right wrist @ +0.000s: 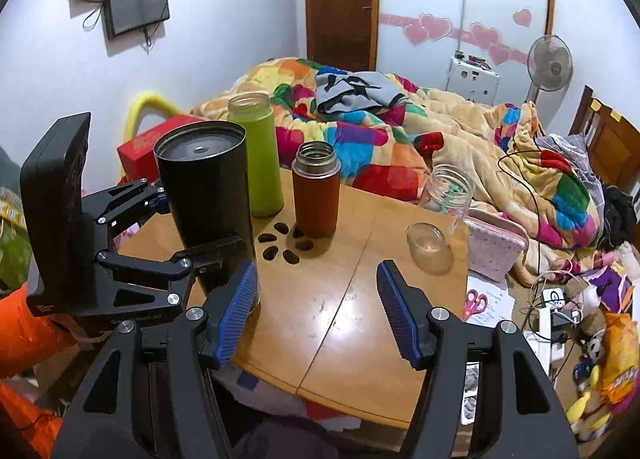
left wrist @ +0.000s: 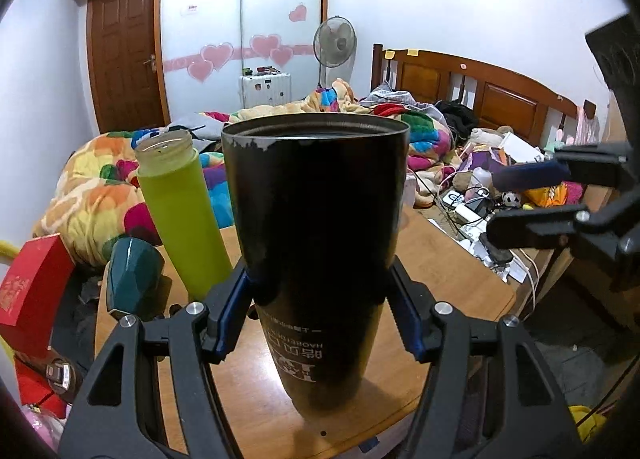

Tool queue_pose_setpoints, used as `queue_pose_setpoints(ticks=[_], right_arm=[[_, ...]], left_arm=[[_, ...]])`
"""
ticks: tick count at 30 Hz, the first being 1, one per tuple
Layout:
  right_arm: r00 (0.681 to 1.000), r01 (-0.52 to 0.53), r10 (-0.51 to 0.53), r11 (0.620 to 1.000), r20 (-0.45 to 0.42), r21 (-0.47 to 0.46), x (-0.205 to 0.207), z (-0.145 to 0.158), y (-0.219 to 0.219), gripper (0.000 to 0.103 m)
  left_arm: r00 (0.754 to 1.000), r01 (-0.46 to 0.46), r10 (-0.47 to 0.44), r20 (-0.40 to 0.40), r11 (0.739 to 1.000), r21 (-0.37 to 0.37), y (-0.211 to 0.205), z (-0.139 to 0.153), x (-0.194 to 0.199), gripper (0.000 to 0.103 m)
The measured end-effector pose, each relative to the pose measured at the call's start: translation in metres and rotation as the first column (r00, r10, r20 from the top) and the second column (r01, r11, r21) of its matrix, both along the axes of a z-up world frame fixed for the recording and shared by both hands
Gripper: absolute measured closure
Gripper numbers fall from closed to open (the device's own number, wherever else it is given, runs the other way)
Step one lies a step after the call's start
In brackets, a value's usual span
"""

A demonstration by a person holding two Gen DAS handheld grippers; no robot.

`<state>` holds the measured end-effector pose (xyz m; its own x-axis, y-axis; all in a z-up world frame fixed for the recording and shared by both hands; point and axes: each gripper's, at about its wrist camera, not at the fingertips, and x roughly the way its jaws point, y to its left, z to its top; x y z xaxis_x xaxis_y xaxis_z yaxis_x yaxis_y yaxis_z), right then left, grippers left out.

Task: Flip cup upside down
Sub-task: 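Lower the upright black tumbler onto the table with the right gripper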

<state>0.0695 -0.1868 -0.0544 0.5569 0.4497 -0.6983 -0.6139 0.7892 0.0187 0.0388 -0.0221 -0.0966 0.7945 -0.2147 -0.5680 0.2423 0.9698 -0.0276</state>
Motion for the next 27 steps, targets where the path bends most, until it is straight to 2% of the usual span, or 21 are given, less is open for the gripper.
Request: queue_pose_setpoints(ticks=[5,12,17,23,27], right_arm=[[1.000,0.024,-0.024,0.999,0.000,0.029,-0.001,-0.005,0.001,0.045],[0.999,0.040,-0.040,0.997,-0.005,0.065,-0.005,-0.007,0.000,0.045],[0.999,0.048,-0.047,0.996,-0.007,0.071,-0.009,-0.005,0.000,0.045],[0.999,0.049,-0.049,0.996,0.001,0.075,-0.016,-0.001,-0.001,0.045],[0.998,0.059,-0.060,0.995,0.014,0.085,-0.020,0.007,-0.002,0.045]], left_arm=[[1.000,-0.011,0.011,-0.006,1.000,-0.020,0.004,0.000,-0.003,0.039],[1.000,-0.011,0.011,0.018,1.000,-0.005,0.002,-0.003,-0.015,0.039],[1.000,-0.015,0.015,-0.002,1.000,-0.013,0.002,-0.002,-0.013,0.039],[1.000,-0.006,0.007,0.011,0.999,-0.052,0.009,0.013,-0.026,0.039],[1.000,0.011,-0.008,0.029,0.996,-0.089,0.016,0.036,-0.045,0.035]])
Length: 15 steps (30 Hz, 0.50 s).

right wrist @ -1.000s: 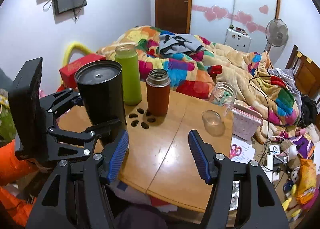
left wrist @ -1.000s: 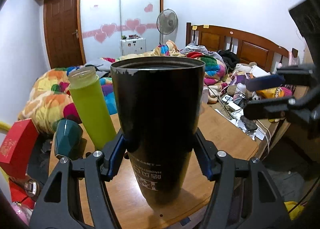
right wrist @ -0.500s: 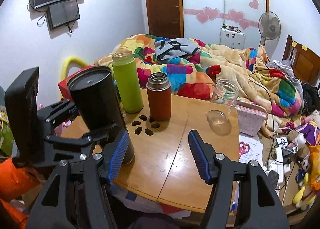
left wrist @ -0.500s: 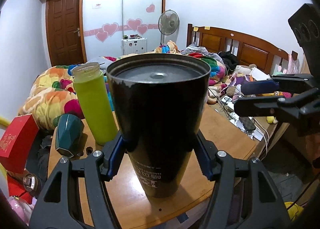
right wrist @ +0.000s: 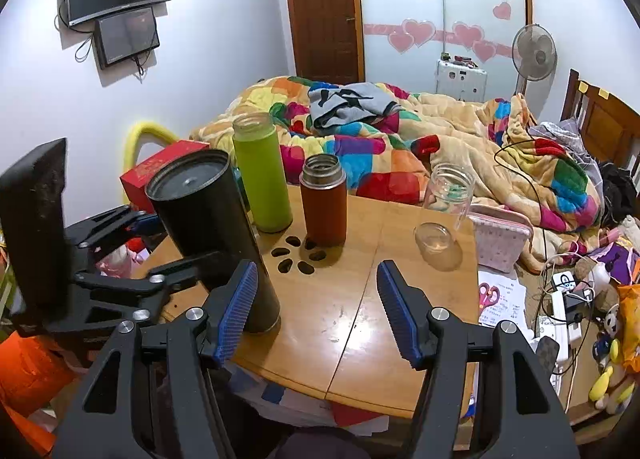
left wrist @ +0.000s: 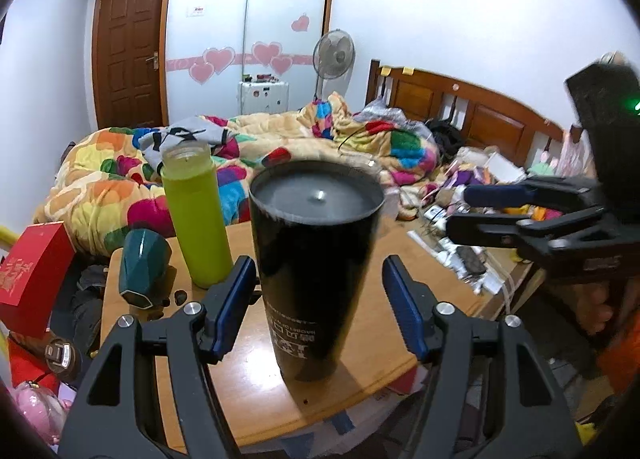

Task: Flip cup upside down
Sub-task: 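Lower the upright black tumbler onto the table with the right gripper, then open the right gripper and withdraw it from the black tumbler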

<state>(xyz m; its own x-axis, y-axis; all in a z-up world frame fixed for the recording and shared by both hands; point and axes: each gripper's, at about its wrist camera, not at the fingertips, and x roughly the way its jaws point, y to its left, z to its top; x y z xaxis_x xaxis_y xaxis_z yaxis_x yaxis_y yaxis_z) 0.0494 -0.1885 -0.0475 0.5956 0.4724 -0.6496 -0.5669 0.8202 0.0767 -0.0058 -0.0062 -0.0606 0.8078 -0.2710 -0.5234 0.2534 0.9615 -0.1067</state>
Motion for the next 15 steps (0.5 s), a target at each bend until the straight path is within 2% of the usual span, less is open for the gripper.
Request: queue_pose_setpoints(ticks=[3,5,7,11,15], right_arm=[[0.999,0.014,-0.014,1.000,0.029,0.008,-0.006,0.009,-0.001,0.044],[0.998,0.022,-0.023,1.000,0.050,0.019,-0.010,0.017,-0.002,0.043],[0.997,0.031,-0.034,0.999,0.075,0.042,-0.015,0.026,-0.003,0.033],[0.990,0.045,-0.059,0.993,0.131,0.113,-0.029,0.048,-0.009,0.026],[0.977,0.068,-0.101,0.983,0.190,0.172,-0.043,0.069,-0.015,0.015]], left_arm=[[0.999,-0.027,0.027,0.043,1.000,-0.014,0.006,0.023,-0.014,0.029],[0.997,-0.045,0.046,0.064,0.999,-0.019,0.009,0.039,-0.020,0.020],[0.994,-0.064,0.066,0.085,0.998,-0.025,0.011,0.053,-0.026,0.017],[0.986,-0.095,0.101,0.132,0.994,-0.046,0.017,0.077,-0.037,0.004],[0.972,-0.139,0.143,0.186,0.990,-0.032,0.015,0.094,-0.048,0.001]])
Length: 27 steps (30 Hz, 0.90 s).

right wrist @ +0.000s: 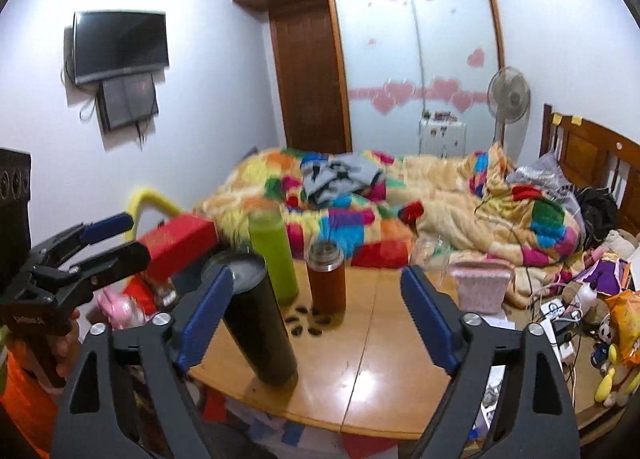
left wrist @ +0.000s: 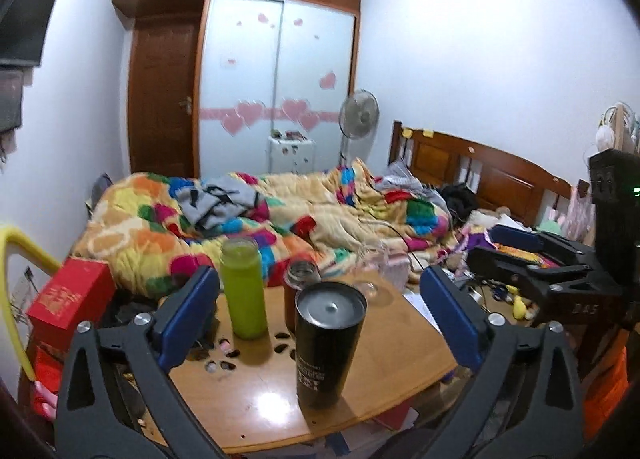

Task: Flip cup upside down

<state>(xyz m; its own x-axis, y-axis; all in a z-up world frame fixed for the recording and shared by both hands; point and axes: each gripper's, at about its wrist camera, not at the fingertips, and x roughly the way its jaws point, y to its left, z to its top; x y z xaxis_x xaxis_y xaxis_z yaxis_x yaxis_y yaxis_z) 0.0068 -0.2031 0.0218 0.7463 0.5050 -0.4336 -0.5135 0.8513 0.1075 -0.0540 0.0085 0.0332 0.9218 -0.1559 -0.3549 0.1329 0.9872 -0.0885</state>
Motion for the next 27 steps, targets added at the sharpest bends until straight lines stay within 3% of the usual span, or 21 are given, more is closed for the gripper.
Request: queue_pose_setpoints(ticks=[4,11,27], right_arm=[[0.997,0.045,-0.048,0.998,0.062,0.046,-0.012,0.020,-0.006,0.000],[0.991,0.074,-0.082,0.995,0.110,0.073,-0.027,0.036,-0.009,0.000],[0.988,0.107,-0.110,0.994,0.107,0.031,-0.029,0.030,-0.007,0.000]], left_arm=[[0.999,-0.023,0.023,0.033,1.000,-0.016,-0.002,0.011,-0.008,0.000],[0.995,-0.055,0.056,0.084,0.998,-0.006,-0.007,0.016,-0.016,0.000],[0.995,-0.074,0.075,0.066,0.997,-0.015,-0.008,0.010,-0.013,0.000]])
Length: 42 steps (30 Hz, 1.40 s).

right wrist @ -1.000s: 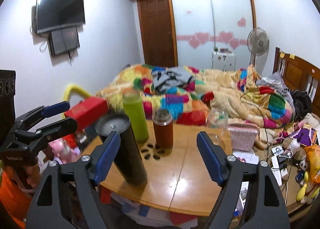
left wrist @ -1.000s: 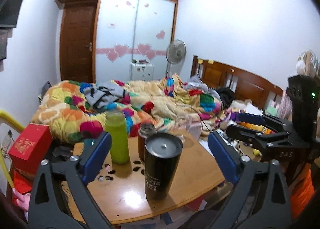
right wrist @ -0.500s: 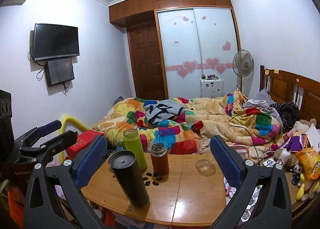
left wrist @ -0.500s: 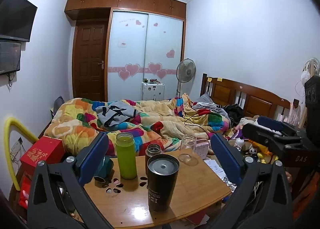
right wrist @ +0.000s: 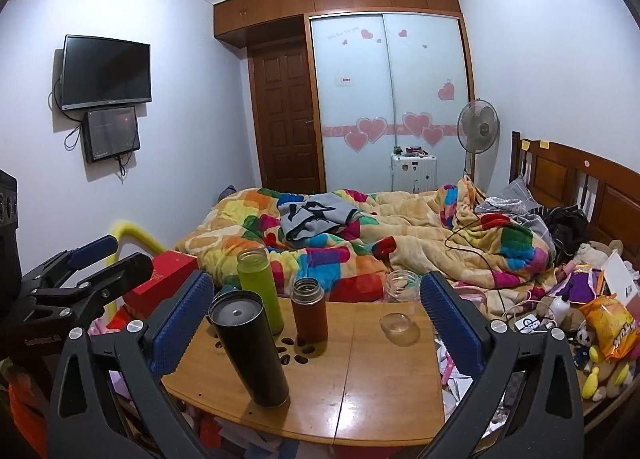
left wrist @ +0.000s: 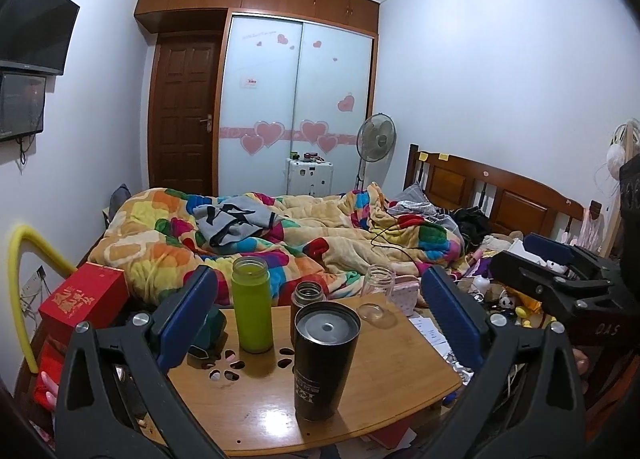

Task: Flip cup upside down

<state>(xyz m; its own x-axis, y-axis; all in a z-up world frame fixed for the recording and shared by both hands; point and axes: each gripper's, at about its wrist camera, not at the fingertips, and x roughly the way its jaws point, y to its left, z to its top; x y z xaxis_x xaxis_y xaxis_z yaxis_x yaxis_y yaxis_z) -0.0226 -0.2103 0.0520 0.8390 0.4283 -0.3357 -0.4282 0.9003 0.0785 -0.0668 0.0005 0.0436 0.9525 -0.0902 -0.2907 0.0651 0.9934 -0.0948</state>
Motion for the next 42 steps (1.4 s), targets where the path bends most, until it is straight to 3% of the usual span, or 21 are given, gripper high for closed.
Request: queue_pose_setpoints(ticks=[42], right_arm=[[1.000,0.001,-0.001,1.000,0.009,0.003,-0.0038,0.0036,0.0012,0.000]], left_arm=[[1.000,-0.001,0.000,0.016,1.000,0.024,-0.0027,0.0009,-0.0039,0.000]])
